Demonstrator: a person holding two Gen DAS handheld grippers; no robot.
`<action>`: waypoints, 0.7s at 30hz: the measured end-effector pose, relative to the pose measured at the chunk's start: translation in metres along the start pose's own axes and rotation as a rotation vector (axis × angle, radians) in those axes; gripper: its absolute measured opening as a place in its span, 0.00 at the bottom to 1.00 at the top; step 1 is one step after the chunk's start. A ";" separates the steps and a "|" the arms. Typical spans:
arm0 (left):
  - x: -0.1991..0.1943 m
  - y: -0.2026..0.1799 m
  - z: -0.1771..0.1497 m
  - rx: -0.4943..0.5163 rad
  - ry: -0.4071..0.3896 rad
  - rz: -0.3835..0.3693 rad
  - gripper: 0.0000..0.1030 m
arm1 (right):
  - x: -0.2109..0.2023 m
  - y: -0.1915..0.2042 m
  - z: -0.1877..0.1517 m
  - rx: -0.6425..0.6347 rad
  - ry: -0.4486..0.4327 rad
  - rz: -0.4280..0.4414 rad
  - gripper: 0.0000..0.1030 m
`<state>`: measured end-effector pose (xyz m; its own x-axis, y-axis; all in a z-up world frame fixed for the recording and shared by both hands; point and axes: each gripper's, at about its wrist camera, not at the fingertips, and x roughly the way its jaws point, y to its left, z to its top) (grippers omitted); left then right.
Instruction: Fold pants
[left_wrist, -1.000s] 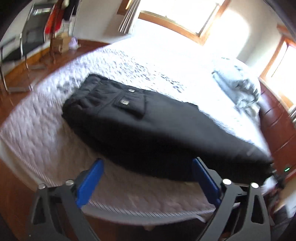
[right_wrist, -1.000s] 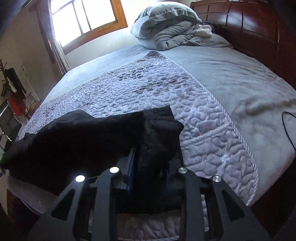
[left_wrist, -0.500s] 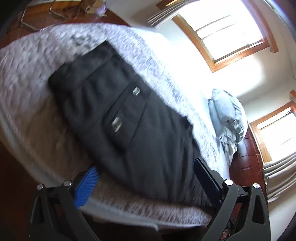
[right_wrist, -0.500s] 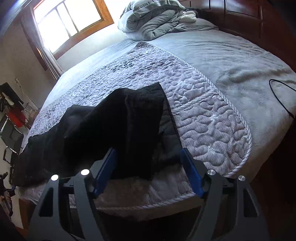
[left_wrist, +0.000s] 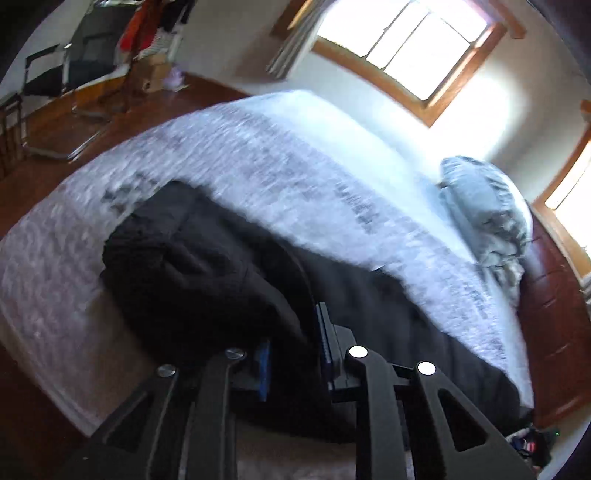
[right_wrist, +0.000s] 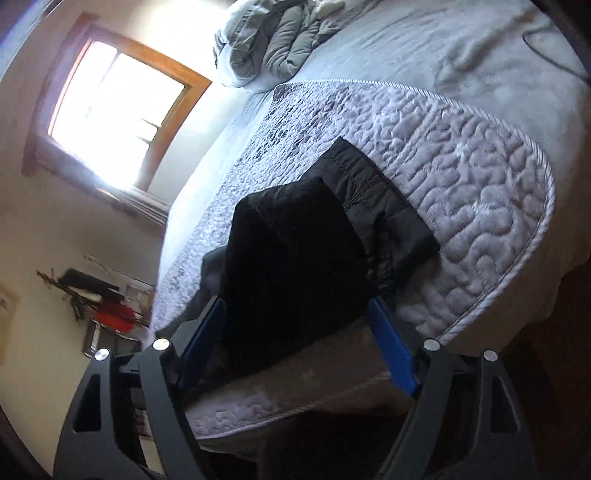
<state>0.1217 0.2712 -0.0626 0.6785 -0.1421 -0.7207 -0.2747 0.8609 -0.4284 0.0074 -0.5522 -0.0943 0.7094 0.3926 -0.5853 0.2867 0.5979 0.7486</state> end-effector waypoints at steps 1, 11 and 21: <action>0.006 0.010 -0.007 -0.003 0.021 0.030 0.20 | 0.001 0.000 -0.002 0.042 0.021 0.027 0.79; 0.016 0.048 -0.045 -0.085 0.043 0.036 0.36 | 0.044 0.054 0.007 0.103 0.070 -0.044 0.83; 0.034 0.034 -0.035 -0.162 0.046 -0.014 0.65 | 0.100 0.091 0.061 0.152 0.092 -0.061 0.03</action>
<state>0.1116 0.2783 -0.1208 0.6524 -0.1793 -0.7364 -0.3739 0.7690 -0.5185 0.1433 -0.5010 -0.0659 0.6279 0.4248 -0.6521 0.4264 0.5131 0.7449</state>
